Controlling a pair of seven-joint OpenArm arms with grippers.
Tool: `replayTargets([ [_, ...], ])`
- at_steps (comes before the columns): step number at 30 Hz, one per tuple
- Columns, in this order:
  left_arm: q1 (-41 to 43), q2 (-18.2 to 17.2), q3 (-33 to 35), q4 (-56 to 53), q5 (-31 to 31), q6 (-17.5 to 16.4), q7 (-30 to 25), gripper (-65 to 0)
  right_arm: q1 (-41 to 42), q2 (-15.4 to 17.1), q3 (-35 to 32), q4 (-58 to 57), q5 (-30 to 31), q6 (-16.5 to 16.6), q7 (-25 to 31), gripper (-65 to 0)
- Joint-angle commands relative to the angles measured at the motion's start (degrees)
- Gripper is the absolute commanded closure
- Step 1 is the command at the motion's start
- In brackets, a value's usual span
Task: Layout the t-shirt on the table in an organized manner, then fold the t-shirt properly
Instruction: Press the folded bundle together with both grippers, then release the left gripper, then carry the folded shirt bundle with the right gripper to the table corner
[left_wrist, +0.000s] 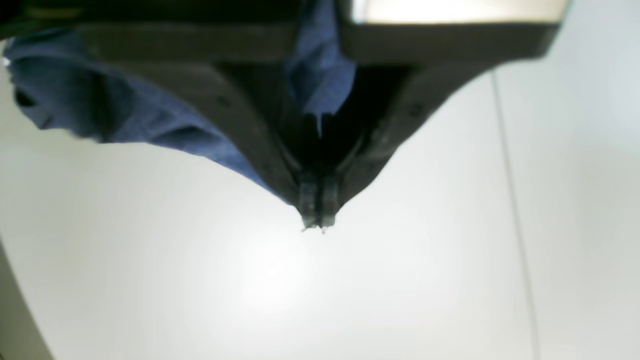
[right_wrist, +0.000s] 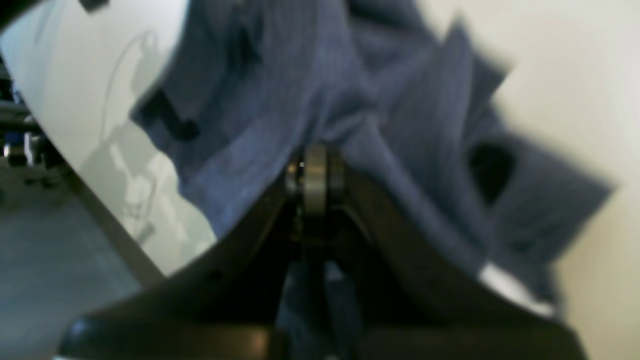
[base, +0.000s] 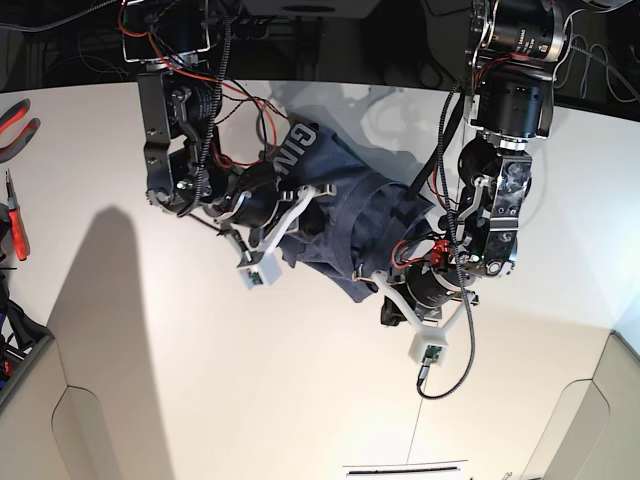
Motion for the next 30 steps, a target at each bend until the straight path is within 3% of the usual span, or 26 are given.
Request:
replayTargets([
  [1, -1.6, -0.2, -0.1, 1.0, -0.4, -0.2, -1.9, 0.0, 1.1, -0.3, 0.0, 2.5, 1.2, 0.3, 1.4, 0.0],
  [6, -1.9, -2.1, -3.4, 2.6, -0.4, -0.2, -5.9, 0.0, 1.0, -0.3, -0.1, 6.9, 1.2, 1.2, 1.8, 0.0],
  [13, -2.8, -5.2, -9.6, 3.2, -0.4, -0.2, -6.1, 0.0, 1.0, -0.3, -3.2, 7.0, 0.6, 7.8, 2.3, 0.0],
  [21, -2.7, -8.1, -9.7, 3.2, -0.4, -0.2, -5.9, 0.0, 1.9, 0.0, -12.0, 0.9, -16.2, 7.7, 8.7, 0.0],
  [25, -2.5, -8.1, -9.7, 3.2, -0.4, -0.2, -5.9, 0.0, 4.8, 0.0, -12.7, -8.3, -19.1, 5.0, 8.7, 0.0],
  [30, -2.1, -8.1, -9.7, 3.2, -0.4, -0.2, -5.8, 0.0, 8.3, 1.1, -11.3, -16.9, -24.5, -3.7, 8.7, 0.0],
])
